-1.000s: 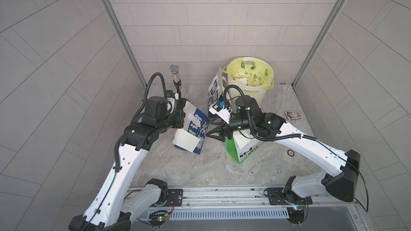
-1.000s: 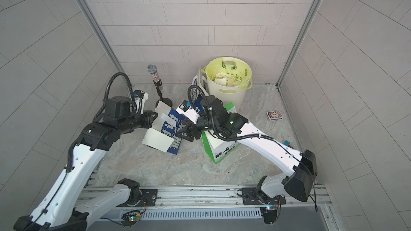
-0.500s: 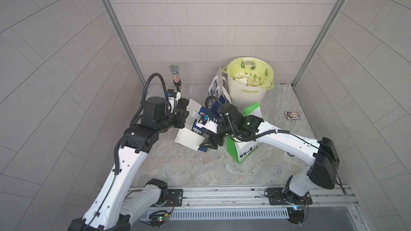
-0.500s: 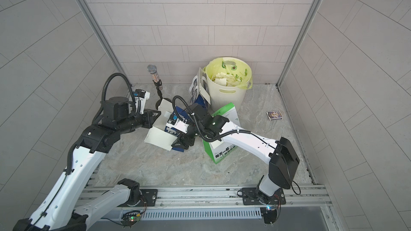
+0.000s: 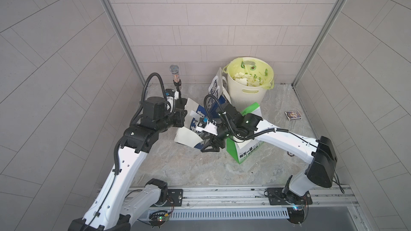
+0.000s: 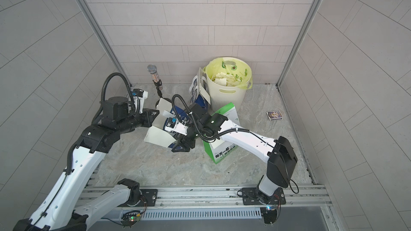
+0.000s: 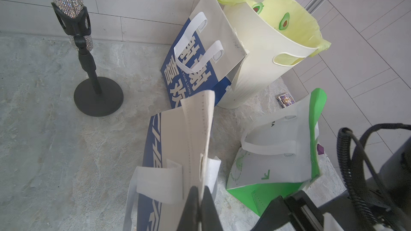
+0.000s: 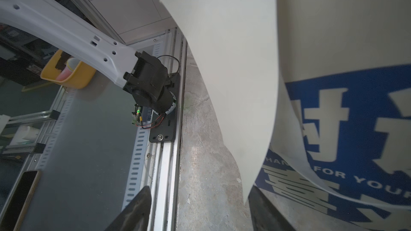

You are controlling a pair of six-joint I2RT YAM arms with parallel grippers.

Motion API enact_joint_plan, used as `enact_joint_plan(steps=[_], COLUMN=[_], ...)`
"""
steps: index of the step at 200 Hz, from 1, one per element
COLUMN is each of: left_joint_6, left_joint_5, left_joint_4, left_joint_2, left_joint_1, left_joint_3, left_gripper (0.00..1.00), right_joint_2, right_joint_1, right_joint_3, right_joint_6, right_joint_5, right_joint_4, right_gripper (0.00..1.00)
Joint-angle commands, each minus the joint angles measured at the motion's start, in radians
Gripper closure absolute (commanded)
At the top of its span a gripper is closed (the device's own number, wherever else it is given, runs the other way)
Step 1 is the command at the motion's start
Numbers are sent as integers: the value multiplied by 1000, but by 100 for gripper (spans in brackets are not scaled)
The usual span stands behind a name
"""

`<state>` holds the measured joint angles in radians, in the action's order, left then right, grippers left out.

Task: Shred takeout receipts and throw away
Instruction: Tear off the takeout receipt from the takeout bag, then place the takeout bag at the center of the board.

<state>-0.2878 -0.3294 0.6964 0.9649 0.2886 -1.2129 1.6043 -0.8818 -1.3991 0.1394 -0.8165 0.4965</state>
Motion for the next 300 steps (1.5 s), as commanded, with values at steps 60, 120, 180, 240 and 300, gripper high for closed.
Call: enact_joint_plan(steps=[60, 120, 180, 240, 300], left_joint_6=[-46, -124, -152, -139, -147], left_joint_5=[-28, 133, 253, 338, 387], left_joint_4=[-97, -7, 15, 42, 67], left_joint_2=[-2, 30, 86, 149, 177], left_joint_1=[5, 5, 5, 5, 4], left_joint_3=[-8, -21, -42, -57, -62], left_gripper=[100, 100, 100, 100, 100], right_joint_2=[-24, -20, -46, -92, -133], right_joint_1=[-12, -11, -13, -35, -59], right_joint_3=[105, 95, 59, -10, -113], right_joint_6=[-249, -243, -249, -143, -60], right_joint_5=[-32, -46, -82, -52, -64], right_joint_4=[-359, -358, -305, -159, 10], right_gripper=[34, 76, 100, 100, 100])
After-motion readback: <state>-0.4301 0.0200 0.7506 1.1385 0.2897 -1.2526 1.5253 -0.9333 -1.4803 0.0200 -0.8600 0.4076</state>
